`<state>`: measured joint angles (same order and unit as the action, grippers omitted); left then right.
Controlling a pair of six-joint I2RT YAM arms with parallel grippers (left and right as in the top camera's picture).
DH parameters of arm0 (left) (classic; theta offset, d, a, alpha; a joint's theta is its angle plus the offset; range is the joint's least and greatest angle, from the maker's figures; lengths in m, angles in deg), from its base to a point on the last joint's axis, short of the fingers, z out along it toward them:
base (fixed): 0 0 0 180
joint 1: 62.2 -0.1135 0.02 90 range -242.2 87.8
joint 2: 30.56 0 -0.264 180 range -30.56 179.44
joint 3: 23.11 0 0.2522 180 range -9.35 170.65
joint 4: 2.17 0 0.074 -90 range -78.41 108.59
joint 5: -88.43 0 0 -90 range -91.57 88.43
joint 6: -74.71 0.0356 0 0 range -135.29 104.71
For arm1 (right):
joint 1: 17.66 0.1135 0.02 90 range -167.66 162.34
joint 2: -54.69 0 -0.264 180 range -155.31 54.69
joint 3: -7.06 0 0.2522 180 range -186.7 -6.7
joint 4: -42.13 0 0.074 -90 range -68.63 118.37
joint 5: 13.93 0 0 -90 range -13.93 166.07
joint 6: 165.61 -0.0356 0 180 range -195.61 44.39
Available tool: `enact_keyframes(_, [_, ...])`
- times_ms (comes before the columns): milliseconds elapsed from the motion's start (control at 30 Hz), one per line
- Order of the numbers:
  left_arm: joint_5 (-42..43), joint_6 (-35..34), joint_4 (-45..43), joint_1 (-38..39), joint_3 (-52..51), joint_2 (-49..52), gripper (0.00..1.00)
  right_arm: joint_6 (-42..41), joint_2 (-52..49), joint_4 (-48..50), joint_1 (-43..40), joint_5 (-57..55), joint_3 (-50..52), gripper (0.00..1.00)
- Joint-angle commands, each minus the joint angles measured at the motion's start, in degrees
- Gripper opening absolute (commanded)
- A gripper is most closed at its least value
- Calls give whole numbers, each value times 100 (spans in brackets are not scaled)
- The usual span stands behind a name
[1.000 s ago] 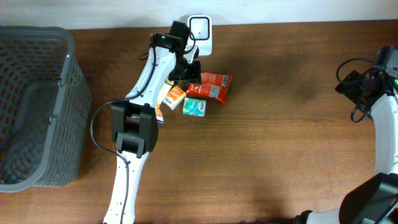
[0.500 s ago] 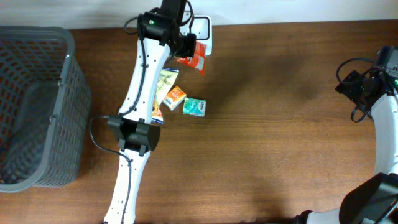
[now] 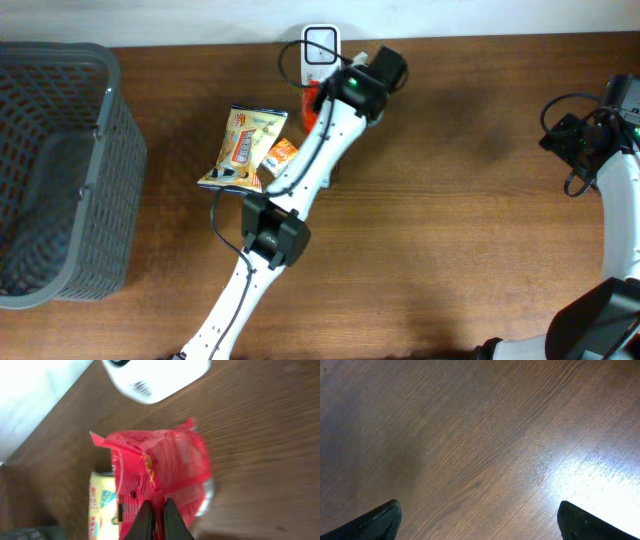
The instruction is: Scan the item barcode
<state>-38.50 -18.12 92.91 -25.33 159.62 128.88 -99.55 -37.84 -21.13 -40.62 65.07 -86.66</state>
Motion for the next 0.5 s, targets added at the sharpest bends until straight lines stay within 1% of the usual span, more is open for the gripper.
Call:
enact_keyframes(0, [1130, -79, -140, 492, -205, 0, 4, 9, 44, -2, -31, -9, -52, 98])
enact_keyframes(33, [1563, -81, -203, 595, -229, 0, 8, 9, 44, -2, -31, -9, -52, 98])
enact_keyframes(67, [2221, -81, -262, 728, -234, 0, 11, 9, 44, -2, -31, -9, -52, 98])
enact_keyframes(133, [3080, -81, -291, 811, -232, 0, 19, 9, 44, -2, -31, -9, -52, 98])
enact_keyframes(167, [3528, -81, -282, 809, -175, -2, 31, 9, 44, -2, -31, -9, -52, 98])
enact_keyframes(200, [4229, -81, -155, 739, 98, -33, 78, 9, 44, -2, -31, -9, -52, 98])
enact_keyframes(233, [4476, -83, -103, 682, 278, -83, 76, 9, 44, -2, -31, -9, -52, 98])
enact_keyframes(267, [4481, -197, -44, 575, 520, -205, 71, 9, 44, -2, -31, -9, -52, 98])
enact_keyframes(300, [4398, -284, 0, 417, 715, -363, 66, 9, 44, -2, -31, -9, -52, 98])
enact_keyframes(333, [4033, -498, 127, 155, 999, -601, 64, 9, 44, -2, -31, -9, -52, 98])
enact_keyframes(367, [3550, -638, 280, -229, 1093, -979, 80, 9, 44, -2, -31, -9, -50, 98])
enact_keyframes(400, [3353, -638, 415, -520, 1093, -1202, 99, 9, 44, -2, -31, -9, -52, 98])
enact_keyframes(467, [3346, -638, 817, -1047, 1093, -1353, 99, 9, 44, -2, -33, -9, -52, 98])
